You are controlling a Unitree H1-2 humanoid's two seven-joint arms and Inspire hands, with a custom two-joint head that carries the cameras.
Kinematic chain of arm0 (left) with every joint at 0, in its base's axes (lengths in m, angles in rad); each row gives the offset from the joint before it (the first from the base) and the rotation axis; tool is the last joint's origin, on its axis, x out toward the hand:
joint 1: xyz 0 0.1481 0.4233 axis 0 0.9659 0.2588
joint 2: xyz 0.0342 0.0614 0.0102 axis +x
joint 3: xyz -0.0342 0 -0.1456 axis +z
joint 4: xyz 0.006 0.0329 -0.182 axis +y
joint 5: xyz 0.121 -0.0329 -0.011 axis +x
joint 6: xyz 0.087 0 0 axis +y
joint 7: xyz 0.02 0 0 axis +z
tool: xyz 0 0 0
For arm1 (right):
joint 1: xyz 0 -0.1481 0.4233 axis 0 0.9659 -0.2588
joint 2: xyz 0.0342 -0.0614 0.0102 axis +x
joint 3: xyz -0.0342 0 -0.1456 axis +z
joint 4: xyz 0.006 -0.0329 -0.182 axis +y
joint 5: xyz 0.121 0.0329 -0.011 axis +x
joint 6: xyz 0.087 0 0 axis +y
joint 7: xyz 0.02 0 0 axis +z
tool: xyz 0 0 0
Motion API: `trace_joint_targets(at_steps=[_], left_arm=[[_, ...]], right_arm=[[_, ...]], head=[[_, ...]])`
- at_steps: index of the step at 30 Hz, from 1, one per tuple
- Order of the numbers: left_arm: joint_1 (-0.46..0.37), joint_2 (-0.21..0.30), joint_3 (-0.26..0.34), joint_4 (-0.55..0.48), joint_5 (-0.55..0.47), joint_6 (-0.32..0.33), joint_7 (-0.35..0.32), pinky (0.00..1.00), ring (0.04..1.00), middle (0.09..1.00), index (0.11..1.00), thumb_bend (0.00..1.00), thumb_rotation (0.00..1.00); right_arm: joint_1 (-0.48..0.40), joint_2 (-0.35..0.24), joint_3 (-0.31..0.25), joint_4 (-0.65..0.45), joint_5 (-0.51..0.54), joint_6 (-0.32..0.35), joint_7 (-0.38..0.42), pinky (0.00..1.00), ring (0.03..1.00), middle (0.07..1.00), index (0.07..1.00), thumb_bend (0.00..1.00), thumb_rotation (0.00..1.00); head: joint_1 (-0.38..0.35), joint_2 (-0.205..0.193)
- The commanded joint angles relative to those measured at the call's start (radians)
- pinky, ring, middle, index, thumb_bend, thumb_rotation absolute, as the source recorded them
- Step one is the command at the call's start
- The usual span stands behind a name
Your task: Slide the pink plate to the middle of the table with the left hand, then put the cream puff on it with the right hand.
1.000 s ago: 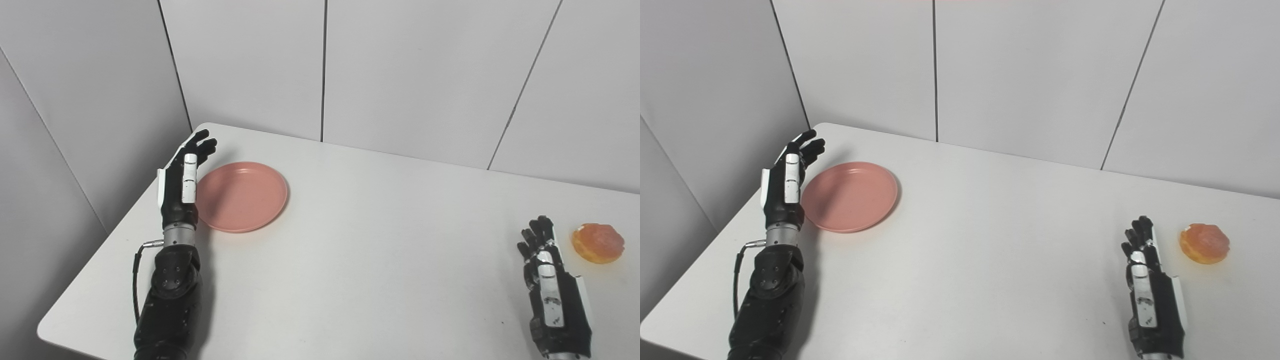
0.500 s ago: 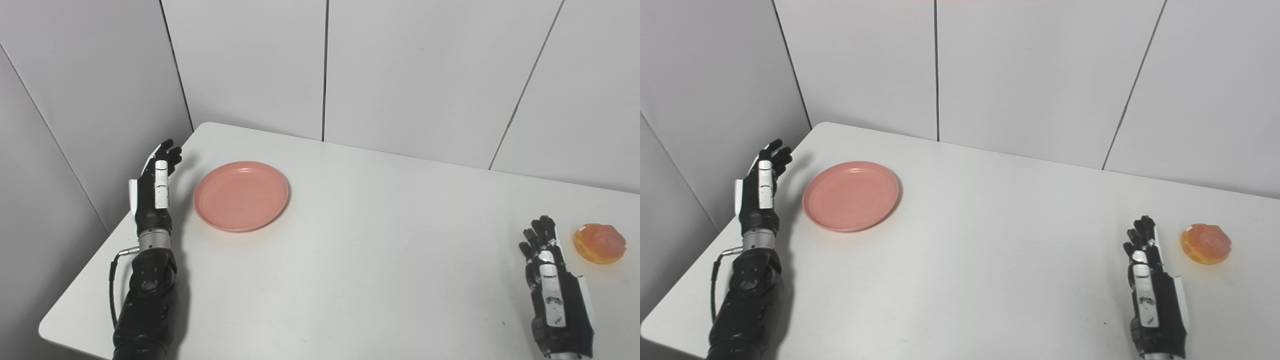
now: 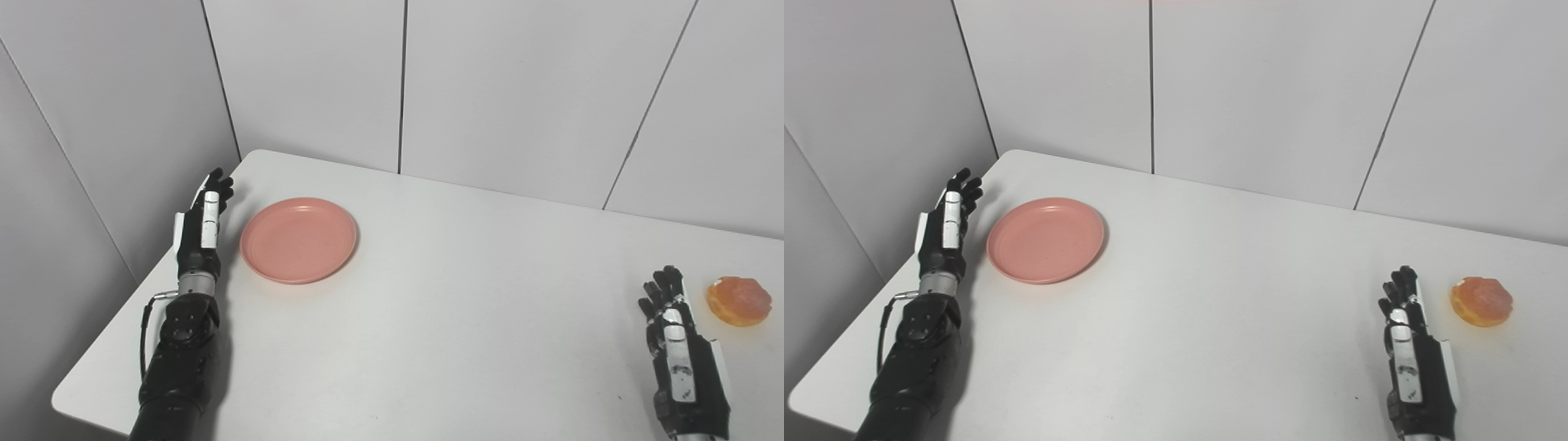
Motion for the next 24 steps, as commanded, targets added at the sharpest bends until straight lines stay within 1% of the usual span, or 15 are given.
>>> trace_joint_targets(at_steps=[1,3,5,6,9,13,15,18,22,24], left_arm=[[-0.009,0.006,-0.02,-0.001,0.016,0.004,-0.008,0.96,0.91,0.898,0.891,0.72,1.0],[-0.006,0.006,-0.035,-0.007,0.028,0.016,-0.011,0.97,0.923,0.906,0.901,0.75,1.0],[-0.001,0.004,-0.047,-0.027,0.031,0.036,-0.014,0.98,0.938,0.921,0.914,0.78,1.0],[0.001,0.001,-0.051,-0.041,0.031,0.054,-0.015,0.99,0.947,0.931,0.922,0.77,1.0],[0.005,-0.006,-0.06,-0.073,0.028,0.1,-0.02,1.0,0.962,0.946,0.939,0.75,1.0],[0.008,-0.007,-0.074,-0.092,0.04,0.123,-0.021,0.96,0.95,0.942,0.934,0.74,1.0],[0.013,-0.003,-0.088,-0.104,0.044,0.136,-0.035,0.98,0.957,0.944,0.941,0.75,1.0],[0.02,0.0,-0.102,-0.133,0.055,0.173,-0.036,1.0,0.967,0.947,0.948,0.75,1.0],[0.024,0.002,-0.113,-0.16,0.066,0.203,-0.042,1.0,0.97,0.949,0.948,0.72,1.0],[0.028,0.002,-0.12,-0.172,0.073,0.21,-0.044,0.99,0.967,0.947,0.944,0.72,1.0]], right_arm=[[0.075,0.001,-0.006,0.07,-0.002,-0.017,-0.001,1.0,1.0,1.0,1.0,0.45,0.9],[0.074,0.001,-0.006,0.07,-0.003,-0.022,-0.001,1.0,1.0,1.0,1.0,0.45,0.9],[0.074,0.001,-0.005,0.071,-0.007,-0.033,-0.001,1.0,1.0,1.0,1.0,0.42,0.92],[0.075,0.002,-0.006,0.069,-0.006,-0.03,-0.002,1.0,1.0,1.0,1.0,0.41,0.93],[0.076,0.006,-0.01,0.064,0.003,-0.016,-0.003,1.0,1.0,1.0,1.0,0.41,0.91],[0.075,0.005,-0.009,0.067,0.001,-0.017,-0.003,1.0,1.0,1.0,1.0,0.45,0.9],[0.077,0.005,-0.009,0.063,0.0,-0.014,-0.005,1.0,1.0,1.0,1.0,0.45,0.9],[0.076,0.002,-0.007,0.061,-0.002,-0.011,-0.002,1.0,1.0,1.0,1.0,0.45,0.91],[0.077,0.0,-0.006,0.056,-0.002,-0.002,-0.001,1.0,1.0,1.0,1.0,0.46,0.91],[0.077,0.001,-0.007,0.055,0.0,-0.001,-0.002,1.0,1.0,1.0,1.0,0.46,0.91]], head=[[0.001,0.001],[0.002,0.002],[0.002,0.002],[0.002,0.004],[0.001,0.004],[0.002,0.005],[0.003,0.005],[0.002,0.005],[0.002,0.006],[0.002,0.004]])
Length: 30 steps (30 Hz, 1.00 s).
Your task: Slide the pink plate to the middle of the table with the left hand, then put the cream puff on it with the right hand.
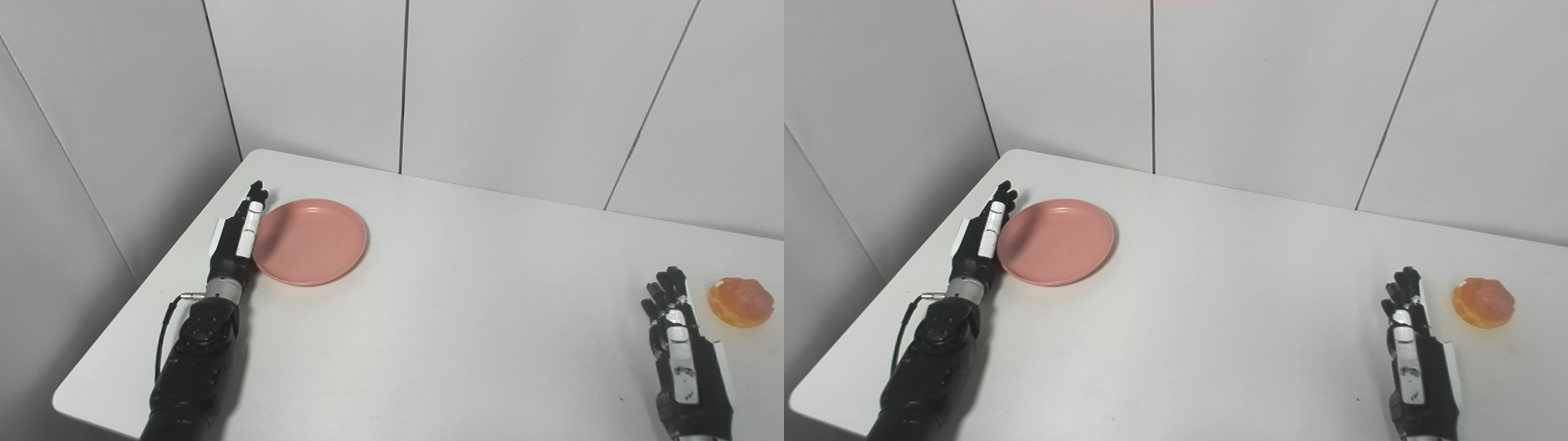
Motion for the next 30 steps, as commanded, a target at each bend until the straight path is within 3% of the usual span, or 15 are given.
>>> trace_joint_targets(at_steps=[1,13,21,30], left_arm=[[-0.011,0.015,-0.014,-0.032,0.016,0.012,-0.019,0.98,0.964,0.945,0.941,0.72,1.0],[-0.013,-0.024,-0.001,-0.058,-0.088,0.059,-0.094,0.84,0.857,0.847,0.854,0.79,1.0],[-0.01,-0.025,-0.051,-0.064,-0.086,0.071,-0.164,0.81,0.831,0.823,0.835,0.81,1.0],[-0.01,-0.04,-0.092,-0.07,-0.096,0.097,-0.212,0.82,0.813,0.806,0.808,0.81,1.0]], right_arm=[[0.074,0.002,-0.004,0.06,0.002,0.0,0.002,1.0,1.0,1.0,1.0,0.45,0.91],[0.071,0.004,-0.005,0.067,0.003,-0.008,0.0,1.0,1.0,1.0,1.0,0.45,0.89],[0.074,0.009,-0.003,0.058,-0.002,0.002,-0.007,1.0,1.0,1.0,1.0,0.52,0.87],[0.071,0.01,-0.001,0.058,-0.007,-0.009,-0.007,1.0,1.0,1.0,1.0,0.52,0.87]], head=[[0.0,0.001],[-0.005,0.0],[-0.013,0.002],[-0.02,0.006]])
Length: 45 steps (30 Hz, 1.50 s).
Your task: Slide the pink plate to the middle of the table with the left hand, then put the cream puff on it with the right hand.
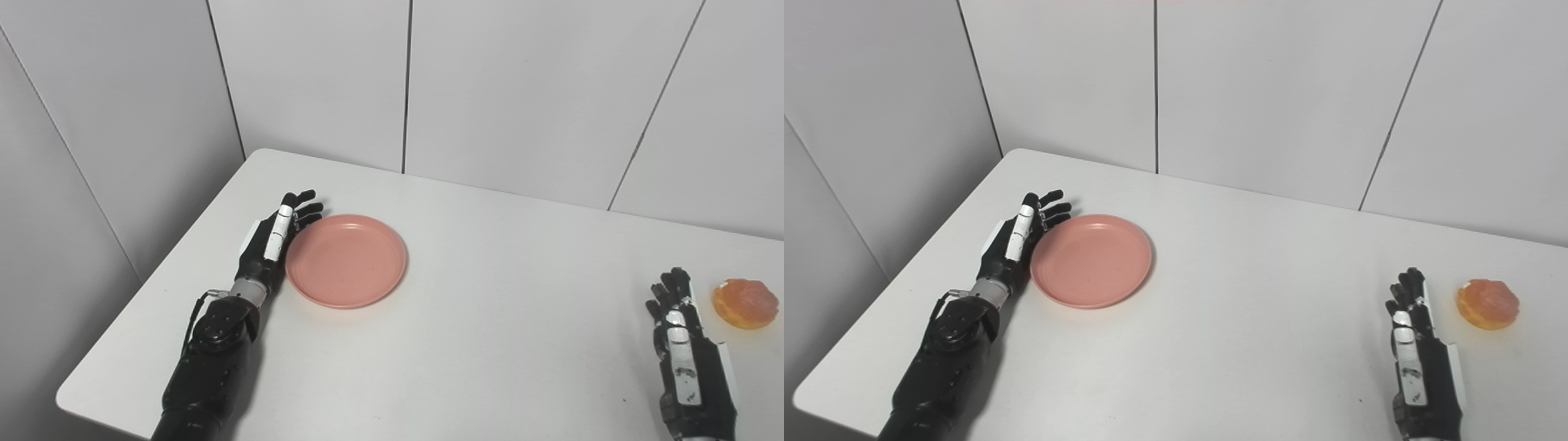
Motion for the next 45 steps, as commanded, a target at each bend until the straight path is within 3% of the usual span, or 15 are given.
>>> trace_joint_targets(at_steps=[1,14,21,26,32,35,44,45], left_arm=[[-0.011,-0.015,-0.033,-0.022,0.0,0.026,-0.052,0.83,0.821,0.81,0.812,0.8,1.0],[0.01,-0.055,-0.092,-0.123,0.002,0.102,-0.087,0.88,0.869,0.85,0.851,0.77,1.0],[0.022,-0.083,-0.123,-0.143,0.004,0.086,-0.104,0.9,0.89,0.88,0.87,0.76,1.0],[0.026,-0.088,-0.159,-0.163,0.012,0.106,-0.123,0.91,0.903,0.894,0.891,0.76,1.0],[0.044,-0.103,-0.185,-0.201,0.015,0.129,-0.127,0.91,0.906,0.898,0.9,0.76,1.0],[0.054,-0.104,-0.196,-0.214,0.015,0.139,-0.132,0.97,0.932,0.914,0.909,0.77,1.0],[0.084,-0.106,-0.186,-0.245,-0.019,0.144,-0.156,0.95,0.944,0.93,0.927,0.77,1.0],[0.086,-0.107,-0.182,-0.247,-0.025,0.145,-0.158,0.95,0.943,0.93,0.927,0.77,1.0]], right_arm=[[0.067,0.01,0.001,0.064,0.007,-0.009,0.006,1.0,1.0,1.0,1.0,0.51,0.87],[0.065,0.013,0.003,0.068,0.013,-0.012,0.003,1.0,1.0,1.0,1.0,0.53,0.86],[0.066,0.018,0.004,0.07,0.009,-0.009,0.0,1.0,1.0,1.0,1.0,0.56,0.85],[0.044,0.015,0.007,0.125,0.012,-0.062,0.019,1.0,1.0,1.0,1.0,0.59,0.87],[0.033,0.03,0.0,0.155,0.036,-0.08,0.027,1.0,1.0,1.0,1.0,0.67,0.81],[0.037,0.028,0.007,0.148,0.011,-0.085,0.018,1.0,1.0,1.0,1.0,0.63,0.85],[0.066,0.049,0.023,0.057,-0.043,-0.024,-0.013,1.0,1.0,1.0,1.0,0.51,0.84],[0.066,0.053,0.026,0.049,-0.055,-0.014,-0.022,1.0,1.0,1.0,1.0,0.51,0.84]], head=[[-0.001,0.001],[-0.009,0.005],[-0.028,0.011],[-0.045,0.017],[-0.085,0.029],[-0.109,0.033],[-0.232,0.064],[-0.263,0.084]])
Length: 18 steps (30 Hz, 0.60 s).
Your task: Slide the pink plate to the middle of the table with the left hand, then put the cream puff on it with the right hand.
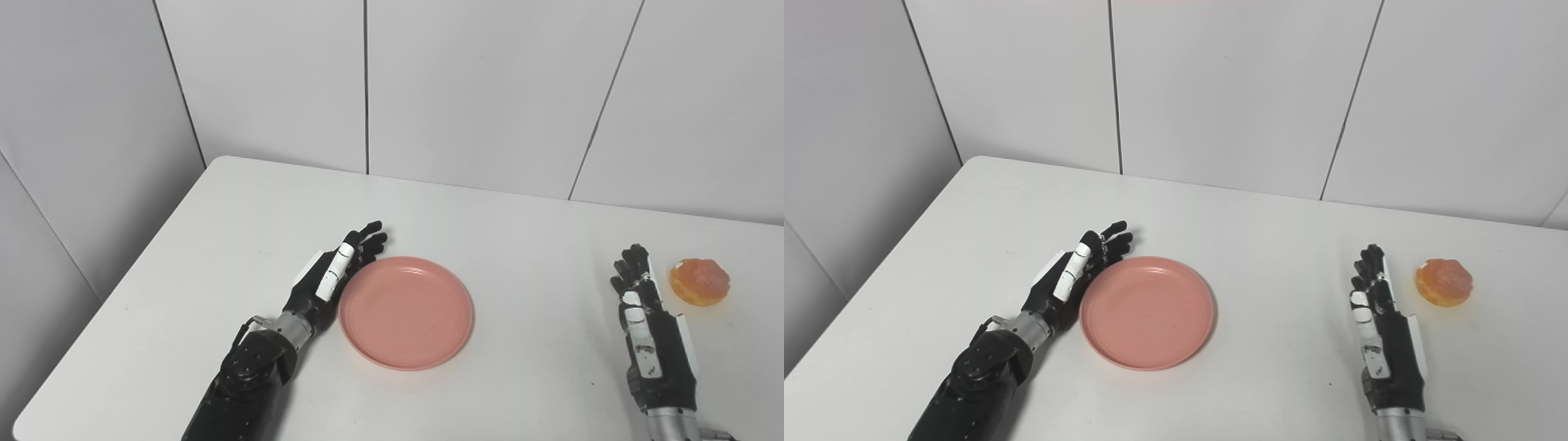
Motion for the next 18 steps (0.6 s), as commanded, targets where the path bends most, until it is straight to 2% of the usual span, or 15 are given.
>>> trace_joint_targets(at_steps=[1,2,5,7,11,15,18], left_arm=[[0.01,-0.004,0.0,-0.015,-0.021,0.023,-0.032,0.94,0.942,0.93,0.927,0.77,1.0],[0.012,-0.005,0.003,-0.02,-0.024,0.028,-0.03,0.94,0.942,0.931,0.927,0.77,1.0],[0.017,-0.006,0.008,-0.031,-0.029,0.033,-0.026,0.94,0.935,0.925,0.922,0.77,1.0],[0.025,-0.012,0.011,-0.049,-0.03,0.036,-0.02,0.94,0.932,0.921,0.919,0.76,1.0],[0.039,-0.022,0.013,-0.088,-0.025,0.073,-0.004,0.95,0.928,0.913,0.914,0.76,1.0],[0.046,-0.021,0.01,-0.106,-0.022,0.095,-0.006,0.94,0.919,0.906,0.91,0.74,1.0],[0.051,-0.021,0.008,-0.111,-0.027,0.092,-0.016,0.93,0.917,0.905,0.913,0.73,1.0]], right_arm=[[0.082,0.038,0.02,0.035,-0.013,0.033,-0.018,1.0,1.0,1.0,1.0,0.53,0.85],[0.081,0.044,0.021,0.027,-0.013,0.045,-0.021,1.0,1.0,1.0,1.0,0.54,0.85],[0.08,0.056,0.027,0.013,-0.018,0.059,-0.028,1.0,1.0,1.0,1.0,0.54,0.84],[0.081,0.068,0.033,-0.005,-0.044,0.079,-0.045,1.0,1.0,1.0,1.0,0.55,0.83],[0.077,0.079,0.044,-0.022,-0.071,0.108,-0.063,0.99,1.0,1.0,1.0,0.58,0.82],[0.068,0.092,0.049,-0.024,-0.084,0.121,-0.075,1.0,1.0,1.0,1.0,0.64,0.84],[0.067,0.1,0.054,-0.029,-0.088,0.126,-0.082,1.0,1.0,1.0,1.0,0.63,0.84]], head=[[-0.029,0.021],[-0.063,0.033],[-0.092,0.042],[-0.139,0.064],[-0.209,0.088],[-0.244,0.101],[-0.262,0.111]])
